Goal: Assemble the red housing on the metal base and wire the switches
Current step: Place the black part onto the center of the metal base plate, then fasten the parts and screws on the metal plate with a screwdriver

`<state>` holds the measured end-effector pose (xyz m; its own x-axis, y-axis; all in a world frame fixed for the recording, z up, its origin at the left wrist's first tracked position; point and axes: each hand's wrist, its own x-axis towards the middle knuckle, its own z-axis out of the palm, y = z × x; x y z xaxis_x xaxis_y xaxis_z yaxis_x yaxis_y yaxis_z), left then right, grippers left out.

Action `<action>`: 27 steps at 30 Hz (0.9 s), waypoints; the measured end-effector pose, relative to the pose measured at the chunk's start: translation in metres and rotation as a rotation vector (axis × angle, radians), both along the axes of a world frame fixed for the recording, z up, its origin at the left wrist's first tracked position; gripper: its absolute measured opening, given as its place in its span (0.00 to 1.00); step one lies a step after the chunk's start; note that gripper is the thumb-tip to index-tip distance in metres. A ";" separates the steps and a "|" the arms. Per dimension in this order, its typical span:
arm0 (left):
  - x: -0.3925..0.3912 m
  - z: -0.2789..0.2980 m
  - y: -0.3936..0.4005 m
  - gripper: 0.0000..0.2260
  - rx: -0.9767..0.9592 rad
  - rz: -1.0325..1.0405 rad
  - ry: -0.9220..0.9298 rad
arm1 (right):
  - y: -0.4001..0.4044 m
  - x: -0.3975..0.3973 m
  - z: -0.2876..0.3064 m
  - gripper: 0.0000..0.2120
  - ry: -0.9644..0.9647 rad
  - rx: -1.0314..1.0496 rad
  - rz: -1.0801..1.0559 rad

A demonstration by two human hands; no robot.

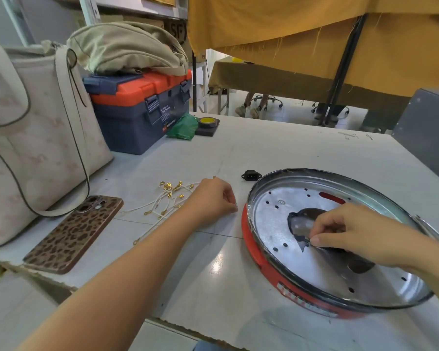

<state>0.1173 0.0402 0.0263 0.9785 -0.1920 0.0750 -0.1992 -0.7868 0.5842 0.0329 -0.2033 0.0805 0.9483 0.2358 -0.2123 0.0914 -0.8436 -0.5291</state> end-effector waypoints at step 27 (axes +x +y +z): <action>-0.037 0.042 -0.012 0.05 -0.556 -0.122 -0.079 | -0.017 -0.012 0.002 0.06 -0.233 0.168 -0.103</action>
